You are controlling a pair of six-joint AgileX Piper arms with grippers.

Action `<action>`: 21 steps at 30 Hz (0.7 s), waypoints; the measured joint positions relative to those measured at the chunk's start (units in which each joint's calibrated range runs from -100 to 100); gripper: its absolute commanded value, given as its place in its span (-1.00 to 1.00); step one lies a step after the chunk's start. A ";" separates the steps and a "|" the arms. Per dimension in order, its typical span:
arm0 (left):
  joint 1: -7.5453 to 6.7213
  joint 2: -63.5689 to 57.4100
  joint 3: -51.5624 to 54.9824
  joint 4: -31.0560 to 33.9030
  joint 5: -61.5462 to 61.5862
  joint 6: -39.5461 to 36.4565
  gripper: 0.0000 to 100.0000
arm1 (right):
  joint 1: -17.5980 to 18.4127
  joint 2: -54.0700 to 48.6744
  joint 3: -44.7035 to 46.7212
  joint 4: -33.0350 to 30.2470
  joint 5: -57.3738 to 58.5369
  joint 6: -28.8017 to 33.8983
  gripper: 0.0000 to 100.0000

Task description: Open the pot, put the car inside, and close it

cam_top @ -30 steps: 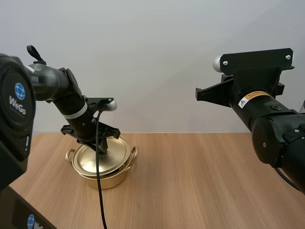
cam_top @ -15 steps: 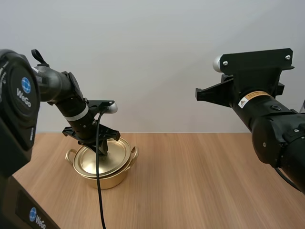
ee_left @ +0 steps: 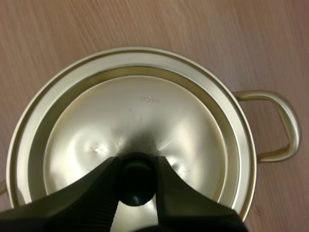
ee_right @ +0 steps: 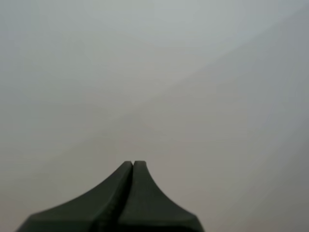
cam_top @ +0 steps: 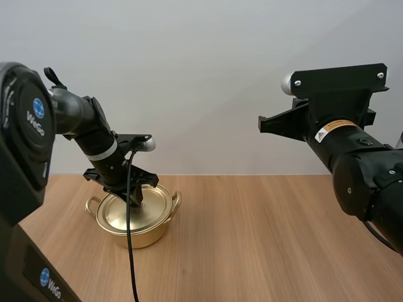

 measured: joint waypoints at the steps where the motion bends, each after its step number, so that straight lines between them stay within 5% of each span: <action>1: 0.00 0.00 0.00 -0.29 0.00 0.13 -0.20 | 0.00 0.00 0.00 0.00 0.00 0.00 -1.00; 6: 0.00 0.12 0.02 -0.98 0.10 0.13 0.99 | 0.00 0.00 0.00 0.00 0.00 0.00 -1.00; 21: 0.00 0.00 -1.09 -0.83 3.31 0.13 1.00 | 0.00 0.00 0.00 0.00 0.00 0.00 -1.00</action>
